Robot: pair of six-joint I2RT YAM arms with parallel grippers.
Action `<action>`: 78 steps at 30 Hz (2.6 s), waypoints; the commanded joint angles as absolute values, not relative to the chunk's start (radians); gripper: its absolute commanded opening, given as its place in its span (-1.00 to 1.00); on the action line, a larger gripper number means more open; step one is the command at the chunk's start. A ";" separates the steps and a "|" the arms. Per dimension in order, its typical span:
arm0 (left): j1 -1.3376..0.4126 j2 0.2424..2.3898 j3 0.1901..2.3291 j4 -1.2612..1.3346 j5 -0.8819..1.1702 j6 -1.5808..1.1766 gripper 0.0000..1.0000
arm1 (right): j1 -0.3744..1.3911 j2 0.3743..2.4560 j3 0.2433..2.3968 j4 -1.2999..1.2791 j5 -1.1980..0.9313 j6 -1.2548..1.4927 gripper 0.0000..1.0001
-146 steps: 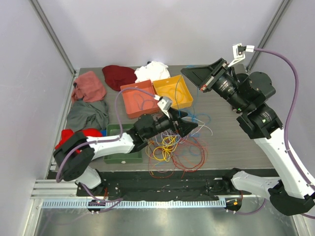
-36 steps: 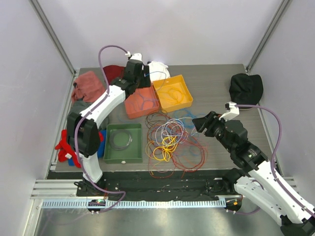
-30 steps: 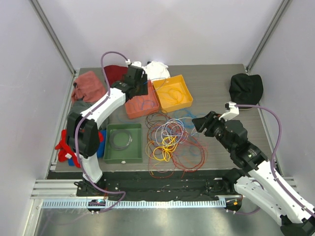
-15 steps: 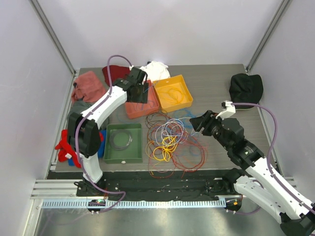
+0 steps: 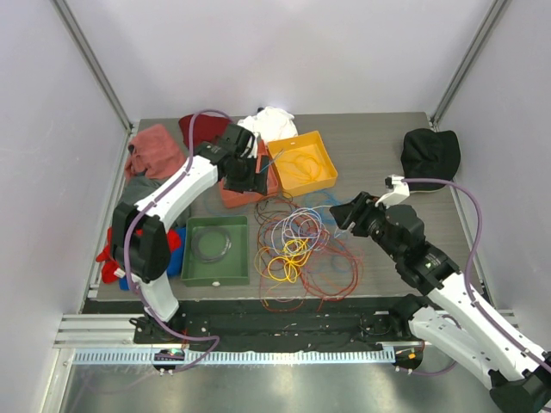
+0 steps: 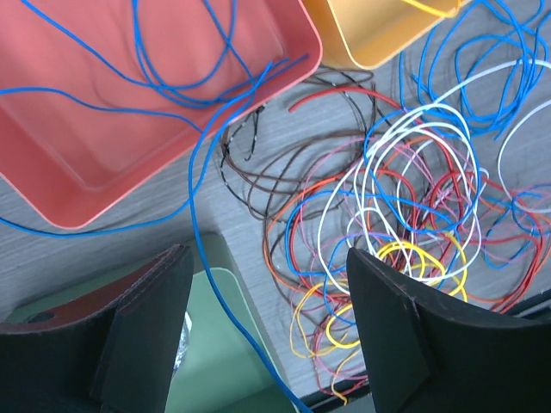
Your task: Untangle the cables
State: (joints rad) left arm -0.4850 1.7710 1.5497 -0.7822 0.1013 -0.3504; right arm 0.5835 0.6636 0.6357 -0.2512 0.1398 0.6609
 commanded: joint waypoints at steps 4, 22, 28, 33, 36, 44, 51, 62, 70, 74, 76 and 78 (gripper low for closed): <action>-0.491 1.718 1.548 -0.822 0.164 -0.310 0.52 | 0.591 0.872 0.719 -0.057 0.073 0.673 0.25; -0.492 1.614 1.427 -0.733 0.135 -0.342 0.49 | 0.546 1.477 0.742 1.021 -0.239 1.260 0.32; -0.494 1.614 1.425 -0.726 0.140 -0.347 0.48 | 0.545 1.620 0.833 1.137 -0.247 1.354 0.31; -0.500 1.614 1.424 -0.723 0.140 -0.351 0.48 | 0.545 1.719 0.911 1.169 -0.264 1.390 0.24; -0.502 1.612 1.417 -0.724 0.140 -0.353 0.48 | 0.545 1.739 0.948 1.157 -0.281 1.397 0.05; -0.503 1.595 1.402 -0.710 0.140 -0.359 0.47 | 0.545 1.729 0.997 1.072 -0.301 1.339 -0.46; -0.508 1.563 1.365 -0.677 0.150 -0.371 0.47 | 0.545 1.727 1.089 0.902 -0.324 1.255 -0.67; -0.514 1.502 1.302 -0.657 0.143 -0.383 0.50 | 0.538 1.701 1.255 0.691 -0.330 1.109 -0.98; -0.514 1.479 1.250 -0.675 0.075 -0.410 1.00 | 0.506 1.585 1.572 0.245 -0.224 0.844 -0.98; -0.514 1.447 1.212 -0.651 0.060 -0.439 1.00 | 0.482 1.539 1.738 0.094 -0.147 0.735 -0.98; -0.512 1.424 1.181 -0.640 0.052 -0.454 0.99 | 0.462 1.539 1.860 0.017 -0.141 0.698 -0.98; -0.514 1.408 1.163 -0.627 0.048 -0.462 1.00 | 0.453 1.540 1.977 -0.035 -0.132 0.669 -0.98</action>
State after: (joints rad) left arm -0.5102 1.4742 1.1893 -0.6823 0.0727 -0.4271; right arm 0.4744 1.5948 1.7767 0.1192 -0.1886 0.7971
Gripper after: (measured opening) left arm 0.996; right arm 0.027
